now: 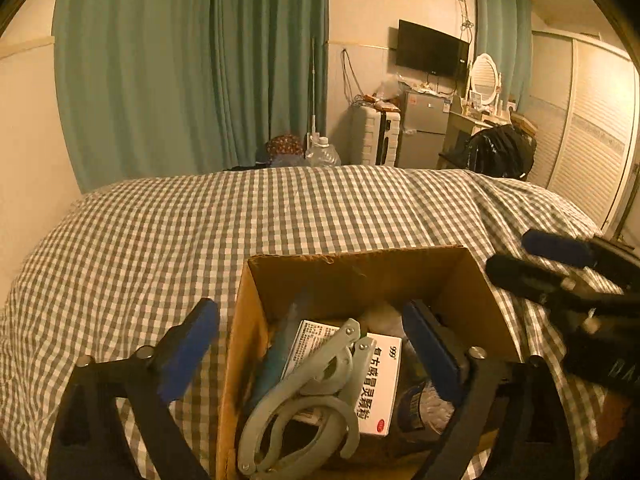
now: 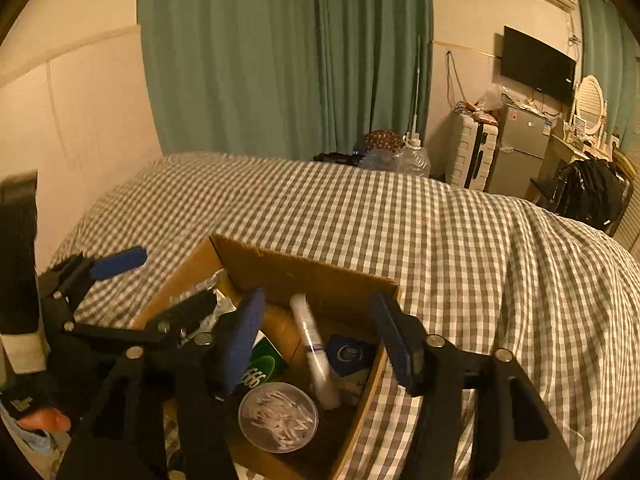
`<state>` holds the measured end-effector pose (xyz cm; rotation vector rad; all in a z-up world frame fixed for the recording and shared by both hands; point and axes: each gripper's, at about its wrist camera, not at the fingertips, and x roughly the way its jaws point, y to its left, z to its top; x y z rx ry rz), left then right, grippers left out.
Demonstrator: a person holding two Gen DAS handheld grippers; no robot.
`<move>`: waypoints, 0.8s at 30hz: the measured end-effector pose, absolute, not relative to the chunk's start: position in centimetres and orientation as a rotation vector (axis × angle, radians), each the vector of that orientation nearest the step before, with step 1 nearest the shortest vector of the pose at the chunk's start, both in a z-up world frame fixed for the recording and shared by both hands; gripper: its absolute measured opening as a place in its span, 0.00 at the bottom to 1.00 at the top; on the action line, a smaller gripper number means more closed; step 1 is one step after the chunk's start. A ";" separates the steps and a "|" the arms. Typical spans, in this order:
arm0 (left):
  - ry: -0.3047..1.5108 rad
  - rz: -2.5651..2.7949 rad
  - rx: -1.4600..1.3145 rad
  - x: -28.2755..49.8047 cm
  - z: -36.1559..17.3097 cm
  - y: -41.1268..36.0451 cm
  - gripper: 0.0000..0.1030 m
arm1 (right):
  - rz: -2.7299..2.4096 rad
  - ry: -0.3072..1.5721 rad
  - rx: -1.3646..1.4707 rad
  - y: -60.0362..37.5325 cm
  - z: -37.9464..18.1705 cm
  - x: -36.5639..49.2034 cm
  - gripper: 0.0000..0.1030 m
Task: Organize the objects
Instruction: 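Drop blister pack and ointment tube into the cardboard box, opening both tools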
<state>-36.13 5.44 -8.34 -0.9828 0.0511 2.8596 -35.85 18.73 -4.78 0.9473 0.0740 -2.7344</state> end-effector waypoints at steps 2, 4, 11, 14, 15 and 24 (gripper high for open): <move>0.056 2.865 -0.986 -35.6 -7.9 5.3 0.98 | -2.749 0.070 0.929 19.5 -3.5 -35.8 0.62; 0.064 2.882 -0.989 -34.8 -7.0 5.0 0.99 | -2.769 0.070 0.904 19.9 -2.3 -34.7 0.66; 0.053 2.945 -0.905 -29.4 -2.3 3.3 1.00 | -2.820 0.077 0.793 20.8 2.9 -29.1 0.79; 0.065 2.970 -0.872 -26.7 -0.4 2.7 1.00 | -2.823 0.095 0.739 20.4 4.8 -26.3 0.83; 0.072 2.981 -0.861 -25.6 0.0 2.4 1.00 | -2.823 0.104 0.725 20.2 5.2 -25.6 0.87; 0.122 3.000 -0.920 -19.3 -1.5 0.1 1.00 | -2.770 0.183 0.720 17.7 2.6 -19.8 1.00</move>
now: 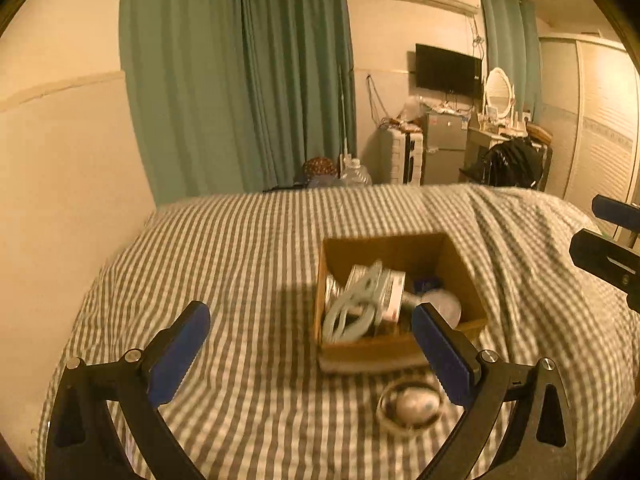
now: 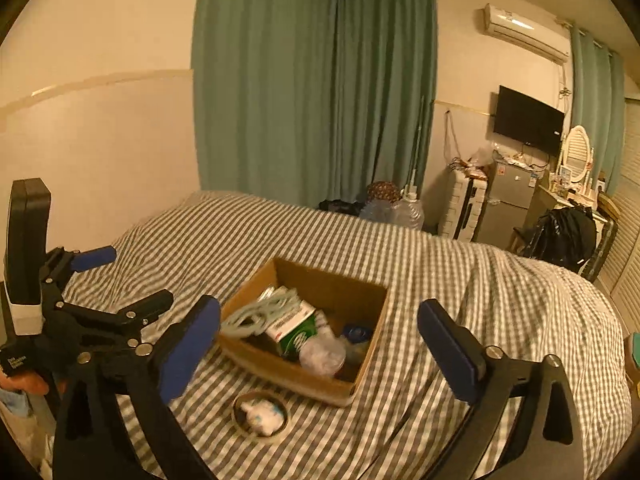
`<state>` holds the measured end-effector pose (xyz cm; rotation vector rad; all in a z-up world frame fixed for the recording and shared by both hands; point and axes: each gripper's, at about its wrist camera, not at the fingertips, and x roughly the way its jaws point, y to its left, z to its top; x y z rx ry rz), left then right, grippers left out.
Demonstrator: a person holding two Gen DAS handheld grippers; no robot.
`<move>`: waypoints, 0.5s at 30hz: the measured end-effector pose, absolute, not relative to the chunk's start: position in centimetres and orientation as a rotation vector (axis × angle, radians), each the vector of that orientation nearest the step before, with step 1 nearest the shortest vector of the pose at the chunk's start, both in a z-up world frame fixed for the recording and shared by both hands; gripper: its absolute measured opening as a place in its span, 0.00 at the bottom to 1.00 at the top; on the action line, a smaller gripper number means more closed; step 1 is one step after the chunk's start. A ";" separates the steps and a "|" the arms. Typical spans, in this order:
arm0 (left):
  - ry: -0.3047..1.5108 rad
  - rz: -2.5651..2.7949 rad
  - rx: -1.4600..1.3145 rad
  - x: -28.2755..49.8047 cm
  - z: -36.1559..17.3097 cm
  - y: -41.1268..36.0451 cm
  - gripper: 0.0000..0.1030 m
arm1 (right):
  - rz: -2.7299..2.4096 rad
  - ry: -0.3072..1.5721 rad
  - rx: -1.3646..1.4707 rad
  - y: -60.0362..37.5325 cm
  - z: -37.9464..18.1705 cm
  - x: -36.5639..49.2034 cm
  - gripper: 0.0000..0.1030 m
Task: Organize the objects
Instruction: 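Drop blister pack and ointment tube into the cardboard box, opening both tools, then grasp the rim of the paper tube holding the plush toy with right tool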
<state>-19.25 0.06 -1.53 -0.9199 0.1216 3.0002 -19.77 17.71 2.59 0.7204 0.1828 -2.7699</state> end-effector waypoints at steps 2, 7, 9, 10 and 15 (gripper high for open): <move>0.099 2.995 -0.972 -18.7 -3.3 -0.4 1.00 | -2.755 0.176 0.754 17.6 0.2 -19.8 1.00; 0.017 3.026 -1.103 -18.4 -8.8 -1.6 1.00 | -2.677 0.097 0.902 16.9 -5.7 -20.9 1.00; 0.019 3.033 -1.154 -18.7 -10.7 -1.8 1.00 | -2.643 0.097 0.958 16.4 -8.3 -21.6 1.00; 0.029 3.042 -1.182 -18.8 -11.9 -2.0 1.00 | -2.623 0.107 0.985 16.1 -9.6 -21.7 1.00; 0.041 3.034 -1.304 -18.7 -16.0 -2.6 1.00 | -2.514 0.156 1.112 13.7 -15.4 -22.3 1.00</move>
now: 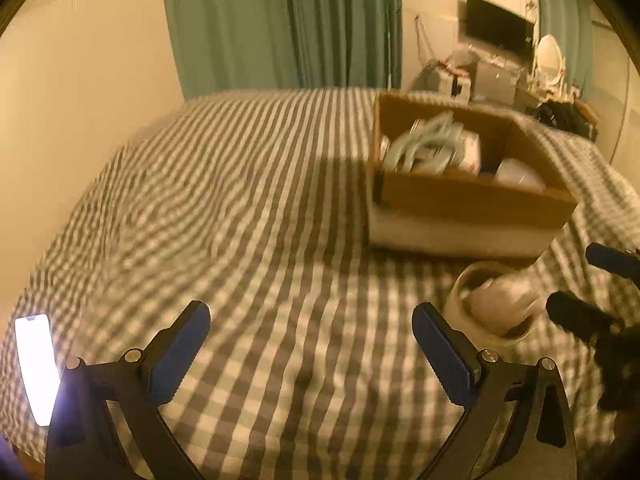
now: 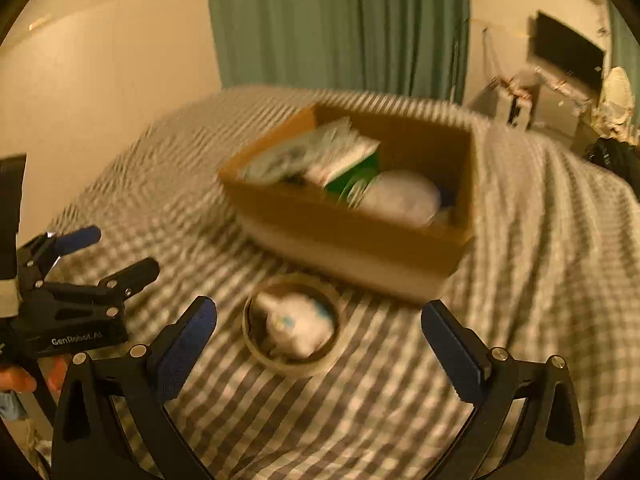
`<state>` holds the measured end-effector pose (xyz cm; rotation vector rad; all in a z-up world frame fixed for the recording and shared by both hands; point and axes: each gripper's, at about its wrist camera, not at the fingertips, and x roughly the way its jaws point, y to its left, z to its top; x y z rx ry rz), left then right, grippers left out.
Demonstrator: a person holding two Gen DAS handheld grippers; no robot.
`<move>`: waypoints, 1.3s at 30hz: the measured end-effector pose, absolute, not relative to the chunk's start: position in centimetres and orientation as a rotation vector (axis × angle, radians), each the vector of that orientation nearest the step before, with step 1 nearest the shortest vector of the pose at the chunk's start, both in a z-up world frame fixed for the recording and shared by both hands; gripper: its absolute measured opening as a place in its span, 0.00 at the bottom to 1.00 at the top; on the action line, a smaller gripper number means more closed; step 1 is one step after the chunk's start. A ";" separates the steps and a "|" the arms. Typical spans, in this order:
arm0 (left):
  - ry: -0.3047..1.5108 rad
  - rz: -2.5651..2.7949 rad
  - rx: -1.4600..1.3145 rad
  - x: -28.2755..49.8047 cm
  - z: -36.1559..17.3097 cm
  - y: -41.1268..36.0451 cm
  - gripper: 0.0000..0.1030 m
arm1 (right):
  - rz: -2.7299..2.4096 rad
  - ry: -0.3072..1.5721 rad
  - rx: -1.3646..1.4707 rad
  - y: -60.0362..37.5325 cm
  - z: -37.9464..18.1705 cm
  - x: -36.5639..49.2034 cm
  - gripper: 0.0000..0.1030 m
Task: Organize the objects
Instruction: 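Grasp the rim of the paper tube holding the plush toy with right tool, then lift the paper tube off the toy while left tool grasps the white plush toy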
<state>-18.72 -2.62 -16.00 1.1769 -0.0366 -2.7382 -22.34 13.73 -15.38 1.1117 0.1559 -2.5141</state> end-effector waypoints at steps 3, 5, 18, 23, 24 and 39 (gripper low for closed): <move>-0.024 -2.707 1.233 -19.0 -17.4 -3.0 1.00 | -2.492 0.227 1.162 12.6 -17.5 -22.6 1.00; -0.008 -2.698 1.238 -19.0 -17.7 -3.2 1.00 | -2.481 0.236 1.185 12.3 -18.1 -23.0 1.00; 0.074 -2.698 1.264 -19.0 -17.6 -3.8 1.00 | -2.402 0.221 1.296 11.5 -21.0 -24.7 0.93; 0.069 -2.697 1.276 -19.1 -17.8 -3.6 1.00 | -2.396 0.230 1.282 11.6 -20.5 -24.4 0.77; 0.070 -2.696 1.278 -19.1 -17.9 -3.7 1.00 | -2.396 0.216 1.274 11.7 -20.3 -24.4 0.77; 0.129 -2.737 1.182 -18.3 -16.1 -2.6 1.00 | -2.540 0.080 1.028 14.9 -11.8 -21.4 0.77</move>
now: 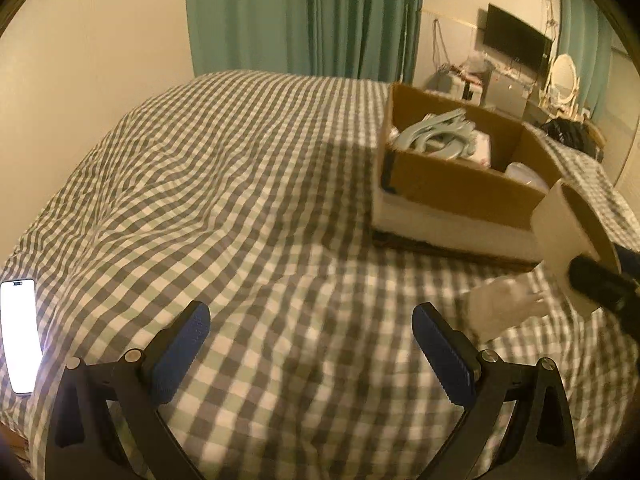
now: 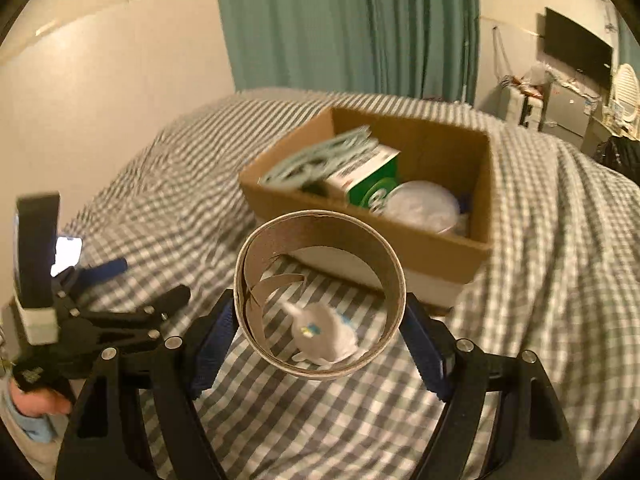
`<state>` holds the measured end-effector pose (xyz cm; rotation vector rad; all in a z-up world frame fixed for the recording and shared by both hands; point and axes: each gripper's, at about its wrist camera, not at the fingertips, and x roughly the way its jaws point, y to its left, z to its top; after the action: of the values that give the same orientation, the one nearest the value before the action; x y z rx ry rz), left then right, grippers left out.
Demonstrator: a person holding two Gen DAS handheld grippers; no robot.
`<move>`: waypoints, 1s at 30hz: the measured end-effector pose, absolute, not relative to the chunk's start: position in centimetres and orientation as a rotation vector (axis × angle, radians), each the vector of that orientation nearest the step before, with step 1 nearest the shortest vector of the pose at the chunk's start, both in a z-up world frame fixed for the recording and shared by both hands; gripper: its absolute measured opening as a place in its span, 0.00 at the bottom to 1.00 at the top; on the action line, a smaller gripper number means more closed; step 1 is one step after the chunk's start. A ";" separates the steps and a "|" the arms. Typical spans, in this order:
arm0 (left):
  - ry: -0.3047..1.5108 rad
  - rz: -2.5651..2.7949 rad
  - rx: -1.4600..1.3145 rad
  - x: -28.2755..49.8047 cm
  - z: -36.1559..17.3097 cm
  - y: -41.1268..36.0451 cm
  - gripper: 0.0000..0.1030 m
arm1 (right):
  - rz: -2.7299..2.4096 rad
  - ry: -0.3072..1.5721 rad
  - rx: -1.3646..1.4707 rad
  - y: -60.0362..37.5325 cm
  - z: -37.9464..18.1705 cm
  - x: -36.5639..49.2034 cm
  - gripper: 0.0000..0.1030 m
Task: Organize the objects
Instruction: 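Lift the paper tube off the toy while left tool grasps the white plush toy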
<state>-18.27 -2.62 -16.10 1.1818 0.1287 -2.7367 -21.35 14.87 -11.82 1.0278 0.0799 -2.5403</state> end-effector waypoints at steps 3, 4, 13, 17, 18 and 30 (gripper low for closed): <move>0.142 -2.771 1.190 -18.3 -15.7 -1.3 1.00 | -2.592 0.068 0.991 16.6 -10.4 -20.6 0.77; 0.140 -2.785 1.198 -18.4 -15.7 -0.6 1.00 | -2.615 0.082 0.988 16.9 -10.2 -20.5 0.77; 0.084 -2.918 1.288 -19.7 -16.5 5.8 1.00 | -2.696 0.052 1.086 20.9 -11.5 -21.0 0.77; 0.118 -2.944 1.334 -20.6 -17.2 7.8 1.00 | -2.700 0.024 1.126 22.0 -12.1 -20.8 0.76; 0.110 -2.950 1.335 -20.8 -17.3 8.2 1.00 | -2.700 0.027 1.127 22.1 -12.3 -20.8 0.76; -0.025 -3.008 1.349 -23.4 -19.4 10.4 0.89 | -2.693 0.019 1.160 22.7 -13.6 -21.6 0.76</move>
<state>-23.44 10.41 -19.42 1.3492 -0.0245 -3.0084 -21.55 22.68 -13.63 1.1602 0.0192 -2.6928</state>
